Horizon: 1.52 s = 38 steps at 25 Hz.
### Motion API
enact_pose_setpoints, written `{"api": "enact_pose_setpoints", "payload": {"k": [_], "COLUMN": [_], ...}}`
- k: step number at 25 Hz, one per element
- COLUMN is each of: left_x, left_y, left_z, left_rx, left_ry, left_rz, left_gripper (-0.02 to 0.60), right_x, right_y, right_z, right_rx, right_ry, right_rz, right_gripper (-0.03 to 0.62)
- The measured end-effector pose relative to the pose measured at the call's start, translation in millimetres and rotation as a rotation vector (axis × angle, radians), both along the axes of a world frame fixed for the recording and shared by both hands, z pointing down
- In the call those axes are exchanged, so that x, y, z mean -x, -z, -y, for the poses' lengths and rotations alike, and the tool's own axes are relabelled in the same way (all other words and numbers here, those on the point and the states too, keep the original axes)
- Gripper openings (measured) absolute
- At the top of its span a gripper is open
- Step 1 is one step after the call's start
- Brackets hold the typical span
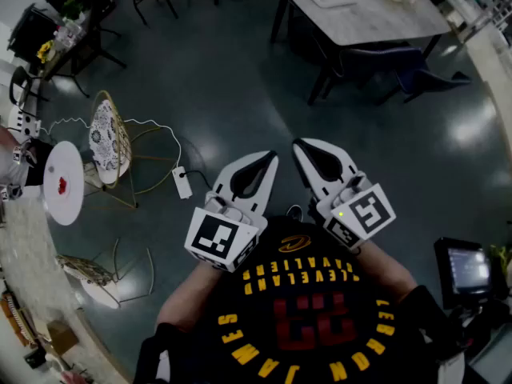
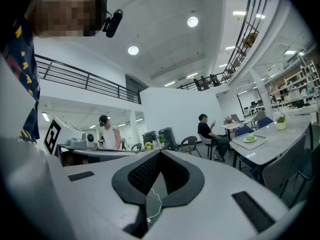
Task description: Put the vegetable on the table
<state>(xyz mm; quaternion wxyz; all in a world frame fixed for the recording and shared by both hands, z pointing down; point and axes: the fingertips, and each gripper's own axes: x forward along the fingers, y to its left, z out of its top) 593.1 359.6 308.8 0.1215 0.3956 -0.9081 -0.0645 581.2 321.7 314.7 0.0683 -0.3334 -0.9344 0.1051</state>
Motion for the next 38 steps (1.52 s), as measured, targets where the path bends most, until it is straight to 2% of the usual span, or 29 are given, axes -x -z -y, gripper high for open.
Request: {"api": "enact_pose_setpoints", "payload": {"k": [7, 12, 20, 24, 26, 29, 35, 38], "left_x": [-6, -16, -13, 3, 18, 55, 162, 210], "left_y": [-2, -10, -38, -45, -51, -68, -71, -62], "left_z": [0, 25, 13, 22, 25, 6, 12, 4], "left_rx": [0.007, -0.031, -0.025, -0.049, -0.064, -0.070, -0.144, -0.163], "left_ry": [0.021, 0.000, 0.128, 0.108, 0.099, 0.130, 0.033, -0.002], "left_rz": [0.001, -0.023, -0.088, -0.115, -0.125, -0.152, -0.275, -0.292], "left_gripper": [0.000, 0.000, -0.001, -0.001, 0.000, 0.000, 0.000, 0.000], "right_x": [-1, -15, -4, 12, 26, 61, 148, 188], "right_y": [5, -6, -50, -60, -66, -82, -69, -63], "right_z": [1, 27, 25, 31, 34, 19, 46, 45], "right_rx": [0.057, 0.059, 0.145, 0.132, 0.124, 0.128, 0.107, 0.100], "right_ry": [0.024, 0.002, 0.092, 0.082, 0.072, 0.085, -0.100, -0.161], "right_rz": [-0.020, -0.068, -0.176, -0.202, -0.211, -0.230, -0.251, -0.261], "right_gripper": [0.004, 0.005, 0.004, 0.004, 0.005, 0.003, 0.005, 0.005]}}
